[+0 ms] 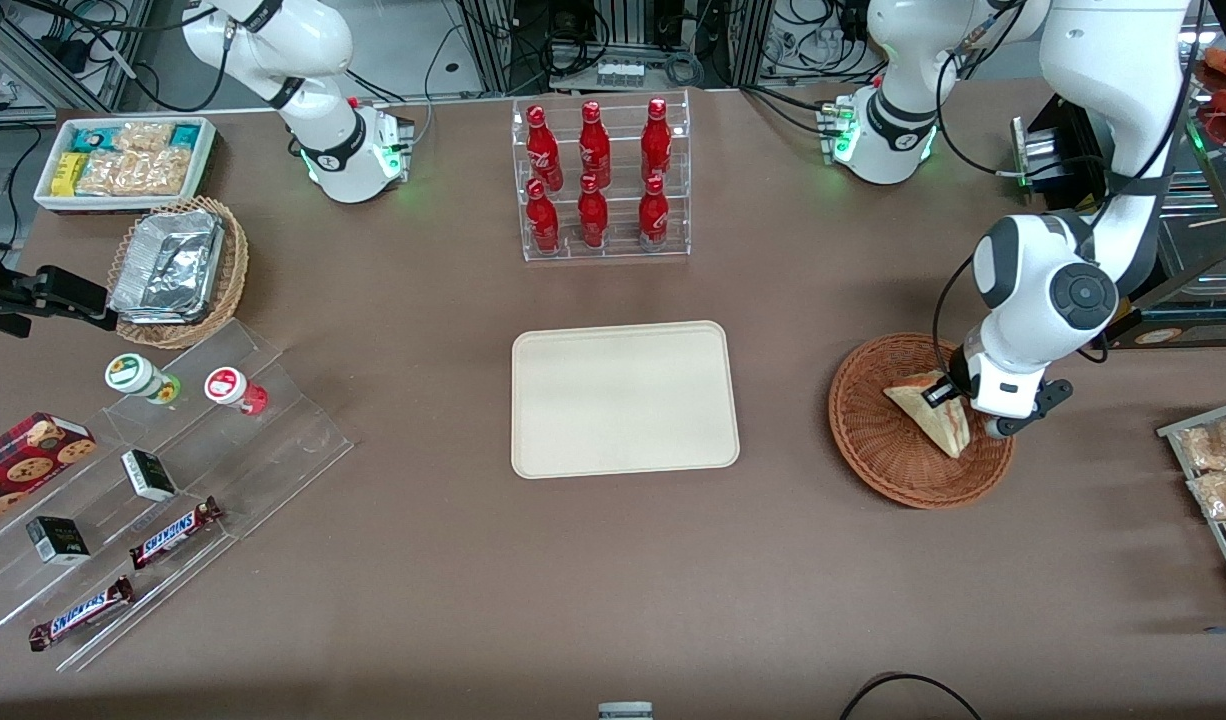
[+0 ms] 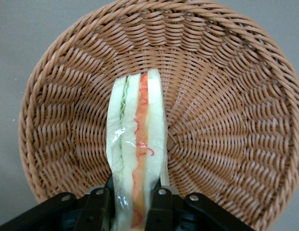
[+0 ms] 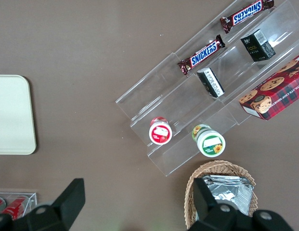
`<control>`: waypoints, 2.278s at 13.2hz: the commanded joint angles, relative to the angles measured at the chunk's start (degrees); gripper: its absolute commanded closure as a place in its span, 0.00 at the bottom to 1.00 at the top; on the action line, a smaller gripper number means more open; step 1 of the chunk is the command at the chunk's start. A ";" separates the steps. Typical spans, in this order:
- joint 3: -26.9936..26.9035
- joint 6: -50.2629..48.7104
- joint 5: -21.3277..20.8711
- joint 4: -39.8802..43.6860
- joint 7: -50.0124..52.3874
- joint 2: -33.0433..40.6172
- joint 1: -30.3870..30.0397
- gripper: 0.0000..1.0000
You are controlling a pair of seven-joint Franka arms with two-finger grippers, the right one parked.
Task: Place sandwich from basket to tray
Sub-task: 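Lift the sandwich and carry it toward the cream tray, then lower the sandwich onto the cream tray with the left gripper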
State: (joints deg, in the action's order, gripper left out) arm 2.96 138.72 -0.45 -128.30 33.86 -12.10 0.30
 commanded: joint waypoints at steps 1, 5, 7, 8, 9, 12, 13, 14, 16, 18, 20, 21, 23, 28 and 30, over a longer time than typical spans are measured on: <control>1.16 -8.00 -0.34 3.74 0.95 3.05 1.10 1.00; 2.48 -22.41 -2.00 14.29 -1.07 2.70 6.10 1.00; 2.57 -23.93 -2.27 15.63 -1.17 2.61 8.48 1.00; 2.66 -23.94 -2.27 15.89 -1.69 2.61 10.06 1.00; 2.66 -23.94 -2.27 16.33 -2.13 2.44 12.16 1.00; 2.66 -24.11 -2.27 20.01 -3.62 -0.10 18.14 1.00; 2.66 -24.63 -2.27 21.85 -3.98 -1.51 20.51 1.00; 2.66 -25.60 -2.10 24.57 -3.54 -3.52 22.71 1.00; 2.66 -29.80 -1.48 32.98 -1.01 -9.31 27.01 1.00; 2.66 -32.63 -1.57 40.64 2.60 -14.85 30.27 1.00; 2.66 -32.11 -1.48 44.26 2.96 -18.55 32.82 1.00; 2.66 -32.02 -1.39 46.28 3.49 -20.48 33.79 1.00; 2.66 -31.94 -1.48 51.99 5.51 -25.40 36.17 1.00; 2.66 -24.12 -1.39 55.09 7.35 -31.04 38.20 1.00; 2.66 -21.49 -1.39 55.09 8.06 -32.54 38.99 1.00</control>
State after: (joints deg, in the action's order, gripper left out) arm 6.38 116.17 -1.92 -75.56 40.17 -42.52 37.96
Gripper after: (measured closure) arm 0.841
